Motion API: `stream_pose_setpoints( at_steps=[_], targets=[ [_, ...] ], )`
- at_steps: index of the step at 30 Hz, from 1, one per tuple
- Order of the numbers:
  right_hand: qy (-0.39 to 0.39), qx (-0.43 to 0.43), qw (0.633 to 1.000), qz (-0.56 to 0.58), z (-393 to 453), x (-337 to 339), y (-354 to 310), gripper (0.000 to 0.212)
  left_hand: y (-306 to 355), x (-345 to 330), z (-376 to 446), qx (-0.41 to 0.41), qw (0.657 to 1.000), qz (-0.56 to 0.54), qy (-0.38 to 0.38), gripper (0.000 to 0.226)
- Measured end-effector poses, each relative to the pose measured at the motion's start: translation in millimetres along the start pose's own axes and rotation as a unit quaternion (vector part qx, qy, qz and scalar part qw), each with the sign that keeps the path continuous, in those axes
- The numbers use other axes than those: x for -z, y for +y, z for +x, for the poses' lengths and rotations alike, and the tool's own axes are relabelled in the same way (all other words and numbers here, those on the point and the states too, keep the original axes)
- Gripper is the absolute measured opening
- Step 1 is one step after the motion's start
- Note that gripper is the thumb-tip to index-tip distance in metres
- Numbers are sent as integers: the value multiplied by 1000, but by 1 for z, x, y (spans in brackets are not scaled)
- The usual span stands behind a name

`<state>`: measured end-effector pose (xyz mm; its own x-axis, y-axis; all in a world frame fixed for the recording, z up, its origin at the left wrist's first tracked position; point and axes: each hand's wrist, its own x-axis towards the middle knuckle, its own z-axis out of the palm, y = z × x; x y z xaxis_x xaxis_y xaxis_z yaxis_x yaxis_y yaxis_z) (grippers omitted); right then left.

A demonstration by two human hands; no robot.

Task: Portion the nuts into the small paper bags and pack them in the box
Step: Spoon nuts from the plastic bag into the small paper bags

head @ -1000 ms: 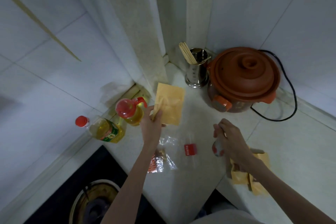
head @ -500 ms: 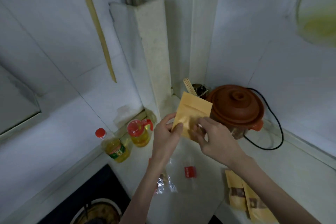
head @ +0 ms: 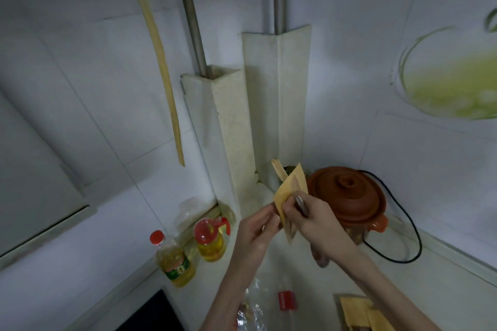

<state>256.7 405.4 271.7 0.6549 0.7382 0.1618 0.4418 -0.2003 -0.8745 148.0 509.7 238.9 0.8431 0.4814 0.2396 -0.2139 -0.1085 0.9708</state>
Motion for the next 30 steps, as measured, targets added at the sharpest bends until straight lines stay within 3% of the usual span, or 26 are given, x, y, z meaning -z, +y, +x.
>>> stream_pose_setpoints(
  at_steps=[4, 14, 20, 24, 30],
  targets=[
    [-15, 37, 999, -4, -4, 5, -7, 11, 11, -6, 6, -21, 999, 39, 29, 25],
    [12, 59, 995, -74, -12, 16, -4, 25, 19, -18, 5, -49, 983, 176, -25, 26],
    [-4, 83, 992, -99, -18, 16, -4, 28, 26, -22, 0, -94, 972, 214, 2, 29],
    [-10, 104, 985, -140, -18, 11, -4, 31, 29, -21, 0, -71, 973, 217, 38, 36],
    [-18, 152, 968, -198, -19, 9, -7, 25, 29, -16, 0, -51, 976, 209, 33, 41]
  ],
)
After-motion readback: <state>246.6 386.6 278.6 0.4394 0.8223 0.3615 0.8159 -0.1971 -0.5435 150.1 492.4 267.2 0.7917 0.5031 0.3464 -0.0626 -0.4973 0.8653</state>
